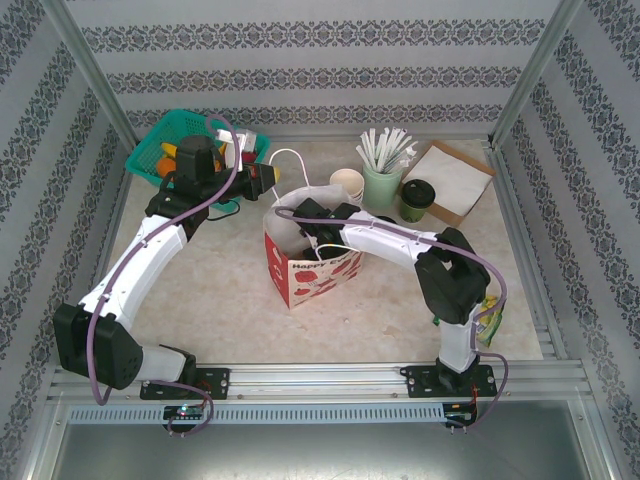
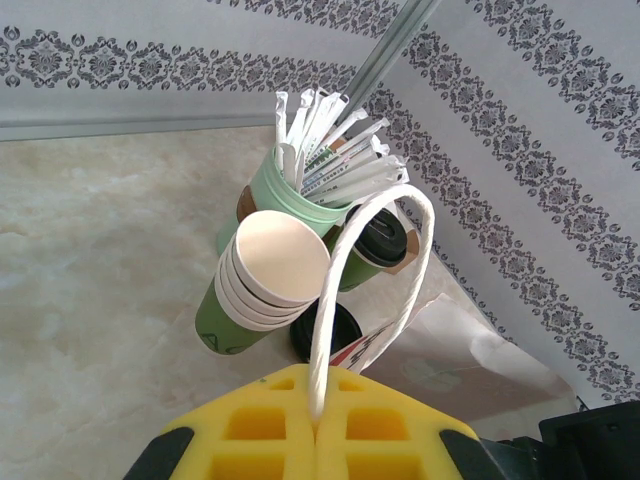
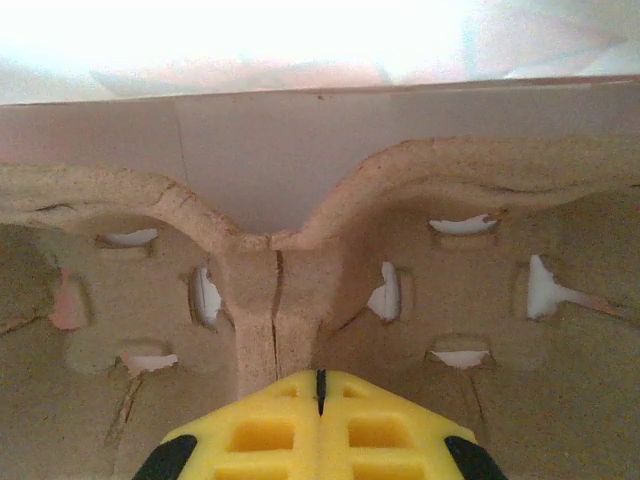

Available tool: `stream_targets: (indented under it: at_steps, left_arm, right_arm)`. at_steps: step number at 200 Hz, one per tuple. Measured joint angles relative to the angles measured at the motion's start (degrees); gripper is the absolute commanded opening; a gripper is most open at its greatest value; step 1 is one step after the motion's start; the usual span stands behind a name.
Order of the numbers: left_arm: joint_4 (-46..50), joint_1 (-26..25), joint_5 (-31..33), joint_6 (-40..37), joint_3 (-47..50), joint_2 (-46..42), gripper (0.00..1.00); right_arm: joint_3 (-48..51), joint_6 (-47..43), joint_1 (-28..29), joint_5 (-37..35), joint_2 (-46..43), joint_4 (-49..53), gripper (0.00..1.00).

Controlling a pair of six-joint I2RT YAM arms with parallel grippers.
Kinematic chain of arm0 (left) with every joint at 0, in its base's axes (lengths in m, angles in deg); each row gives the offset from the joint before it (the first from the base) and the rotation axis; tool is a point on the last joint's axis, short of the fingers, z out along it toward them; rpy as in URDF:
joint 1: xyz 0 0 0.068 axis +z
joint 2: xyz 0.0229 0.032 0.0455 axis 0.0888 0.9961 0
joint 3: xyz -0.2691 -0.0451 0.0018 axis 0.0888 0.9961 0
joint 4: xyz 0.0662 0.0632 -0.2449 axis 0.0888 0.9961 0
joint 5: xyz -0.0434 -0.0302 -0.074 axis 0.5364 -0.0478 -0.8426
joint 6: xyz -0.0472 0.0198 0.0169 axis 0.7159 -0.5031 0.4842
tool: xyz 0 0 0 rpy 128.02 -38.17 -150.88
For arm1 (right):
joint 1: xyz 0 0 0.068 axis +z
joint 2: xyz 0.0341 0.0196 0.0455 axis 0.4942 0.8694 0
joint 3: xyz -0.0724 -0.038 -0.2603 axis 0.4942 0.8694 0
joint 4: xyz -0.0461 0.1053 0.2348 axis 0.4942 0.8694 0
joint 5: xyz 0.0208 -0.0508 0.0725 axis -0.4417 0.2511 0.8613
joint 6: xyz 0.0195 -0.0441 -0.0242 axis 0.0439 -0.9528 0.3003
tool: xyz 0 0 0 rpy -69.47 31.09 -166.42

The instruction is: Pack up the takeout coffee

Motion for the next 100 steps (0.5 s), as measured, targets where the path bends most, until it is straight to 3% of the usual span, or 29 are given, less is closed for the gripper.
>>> stream_targets:
  at_steps: [100]
  left_arm:
    - [0.0,0.0,-0.2,-0.6,0.4,-0.5,0.00]
  right_arm:
    - [-2.0,0.6,0.6,-1.8,1.7,1.5,0.00]
